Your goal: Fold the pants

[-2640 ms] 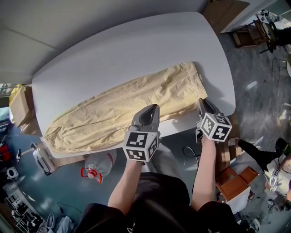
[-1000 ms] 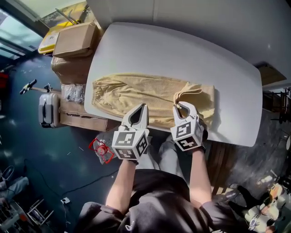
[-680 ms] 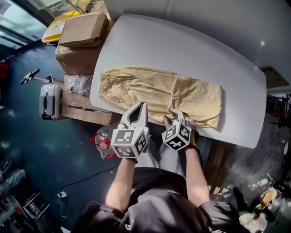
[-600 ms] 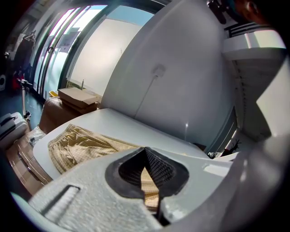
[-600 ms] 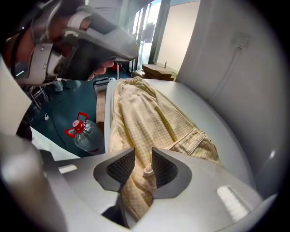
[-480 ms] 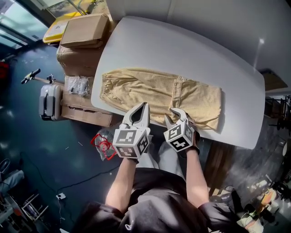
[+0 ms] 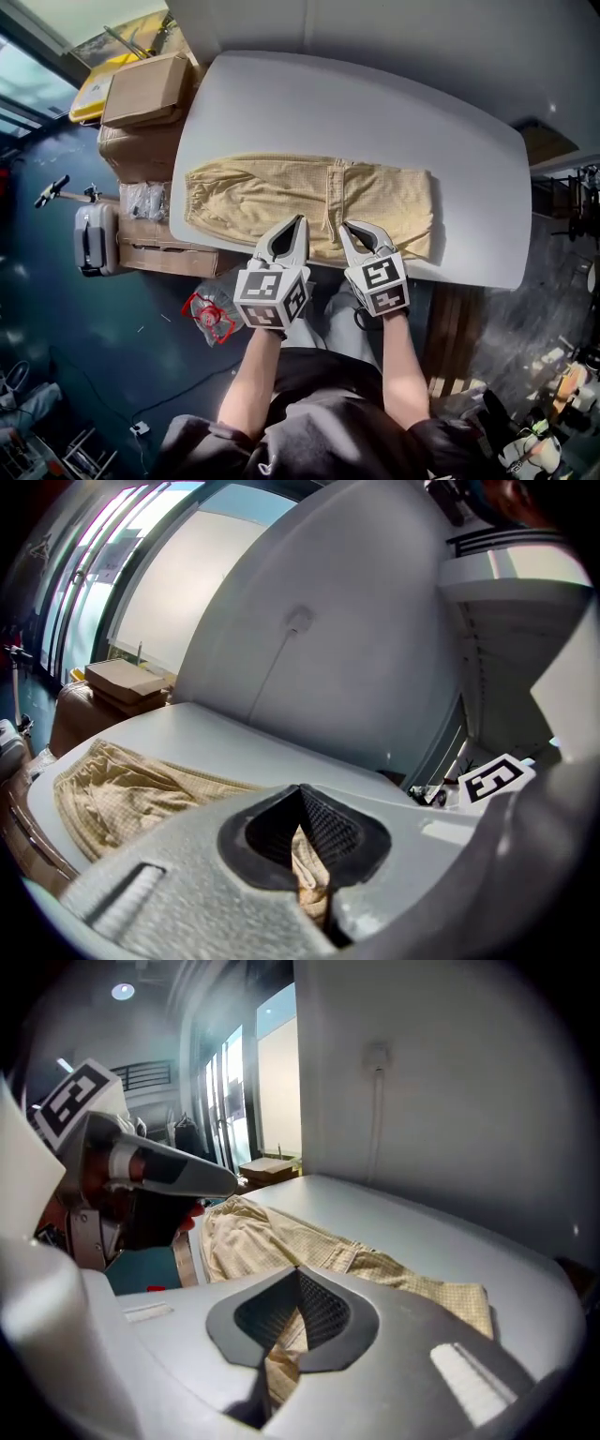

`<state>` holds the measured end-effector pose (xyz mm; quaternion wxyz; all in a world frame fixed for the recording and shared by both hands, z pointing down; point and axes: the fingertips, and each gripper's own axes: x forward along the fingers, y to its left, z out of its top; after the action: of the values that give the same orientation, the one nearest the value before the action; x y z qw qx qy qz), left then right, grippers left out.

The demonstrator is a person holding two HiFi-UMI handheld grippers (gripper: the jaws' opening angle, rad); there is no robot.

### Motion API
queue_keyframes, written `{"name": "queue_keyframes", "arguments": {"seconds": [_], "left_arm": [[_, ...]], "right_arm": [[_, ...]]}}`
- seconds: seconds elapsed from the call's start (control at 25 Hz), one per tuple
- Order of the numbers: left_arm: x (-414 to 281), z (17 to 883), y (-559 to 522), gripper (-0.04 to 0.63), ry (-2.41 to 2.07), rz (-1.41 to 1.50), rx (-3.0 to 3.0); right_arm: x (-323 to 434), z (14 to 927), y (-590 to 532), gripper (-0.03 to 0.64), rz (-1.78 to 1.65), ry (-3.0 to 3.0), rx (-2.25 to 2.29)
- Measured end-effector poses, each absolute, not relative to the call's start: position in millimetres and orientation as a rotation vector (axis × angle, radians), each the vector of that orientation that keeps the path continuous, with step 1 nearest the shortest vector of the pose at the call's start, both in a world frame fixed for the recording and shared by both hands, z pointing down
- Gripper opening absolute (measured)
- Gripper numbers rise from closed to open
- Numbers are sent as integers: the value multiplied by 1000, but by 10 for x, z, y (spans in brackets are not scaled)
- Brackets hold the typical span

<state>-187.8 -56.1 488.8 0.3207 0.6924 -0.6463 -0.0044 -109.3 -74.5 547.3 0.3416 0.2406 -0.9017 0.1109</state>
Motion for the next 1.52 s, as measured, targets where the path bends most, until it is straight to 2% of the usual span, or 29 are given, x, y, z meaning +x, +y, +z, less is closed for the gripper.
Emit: {"name": "queue_keyframes", "arguments": {"seconds": [0.2,0.36,0.6,0.84,1.4,1.48,1.52], "left_arm": [[-1460,4783,-789,5,-1636,8,1899],[-1044,4704,-969,5,-1564,37,1973],[-513,4756,-1130,5,-1486,82,2016],[-259,4912,-1158,5,-1456,122,2006],[-82,5643,-976,5,-1431,245,1878],[-61,5663,-959,5,-1434,251,1869],[-51,5663,-959,5,-1438,253,1867]], "right_arm": [[-654,5069,-1065,3,273,-2400,798],[-64,4851,-1307,3,397,-2414,1003],[717,4687,-1570,121,532,-2395,1237],[1111,5138,-1582,242,691,-2286,1276],[1296,6211,-1465,249,1012,-2156,1182],[1251,6253,-1451,216,1045,-2165,1145],[1228,6261,-1441,173,1059,-2172,1122]]}}
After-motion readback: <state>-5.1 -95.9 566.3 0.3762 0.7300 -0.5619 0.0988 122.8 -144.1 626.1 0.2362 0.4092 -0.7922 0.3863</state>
